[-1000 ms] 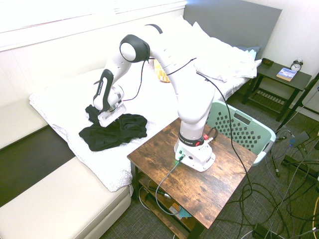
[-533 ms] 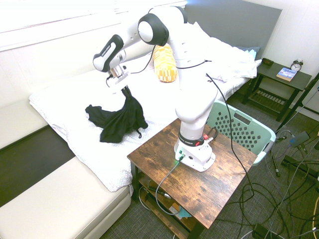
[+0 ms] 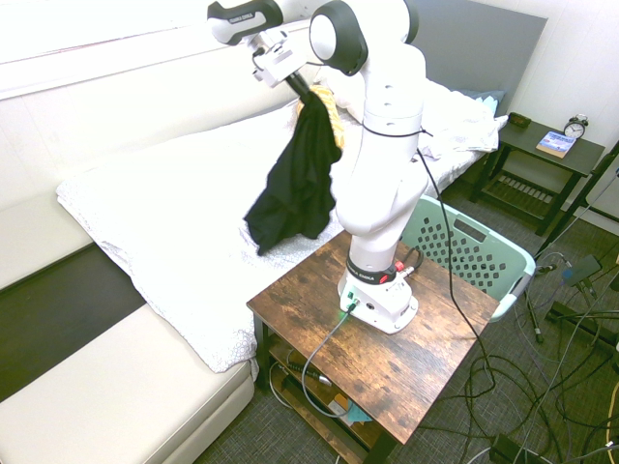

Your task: Put my clothes in the laundry bag

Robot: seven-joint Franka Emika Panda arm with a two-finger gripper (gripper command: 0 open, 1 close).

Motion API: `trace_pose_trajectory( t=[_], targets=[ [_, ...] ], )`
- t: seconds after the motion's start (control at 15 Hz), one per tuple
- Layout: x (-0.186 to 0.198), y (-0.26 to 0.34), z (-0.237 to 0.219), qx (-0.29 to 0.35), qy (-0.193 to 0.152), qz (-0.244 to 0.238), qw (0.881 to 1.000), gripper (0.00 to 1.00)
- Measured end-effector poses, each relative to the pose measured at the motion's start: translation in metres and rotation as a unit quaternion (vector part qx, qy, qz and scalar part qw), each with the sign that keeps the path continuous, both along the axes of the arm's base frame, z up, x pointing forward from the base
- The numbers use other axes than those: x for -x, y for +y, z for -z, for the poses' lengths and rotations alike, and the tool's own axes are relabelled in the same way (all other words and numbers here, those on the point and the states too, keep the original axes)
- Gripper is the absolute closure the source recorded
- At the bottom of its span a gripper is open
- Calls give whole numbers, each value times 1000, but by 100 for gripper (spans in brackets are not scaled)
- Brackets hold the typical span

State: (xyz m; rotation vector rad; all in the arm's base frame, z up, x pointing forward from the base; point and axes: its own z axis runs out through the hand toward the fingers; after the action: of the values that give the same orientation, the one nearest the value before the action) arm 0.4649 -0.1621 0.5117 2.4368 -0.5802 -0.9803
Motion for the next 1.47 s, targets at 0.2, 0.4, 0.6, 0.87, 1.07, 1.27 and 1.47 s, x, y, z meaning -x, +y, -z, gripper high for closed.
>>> trace_pose_trajectory(
  t=[0.2, 0.4, 0.6, 0.87, 1.07, 1.27, 1.47],
  targets=[
    [68, -77, -49, 27, 25, 64, 997, 100],
    [158, -139, -99, 53, 29, 131, 990, 100],
    [251, -181, -148, 71, 18, 184, 980, 100],
    [321, -223, -161, 134, 46, 216, 966, 100],
    [345, -266, -121, 197, 25, 208, 958, 100],
    [359, -285, -58, 239, 6, 227, 944, 0],
    [368, -284, -13, 227, 11, 236, 945, 0]
  ],
)
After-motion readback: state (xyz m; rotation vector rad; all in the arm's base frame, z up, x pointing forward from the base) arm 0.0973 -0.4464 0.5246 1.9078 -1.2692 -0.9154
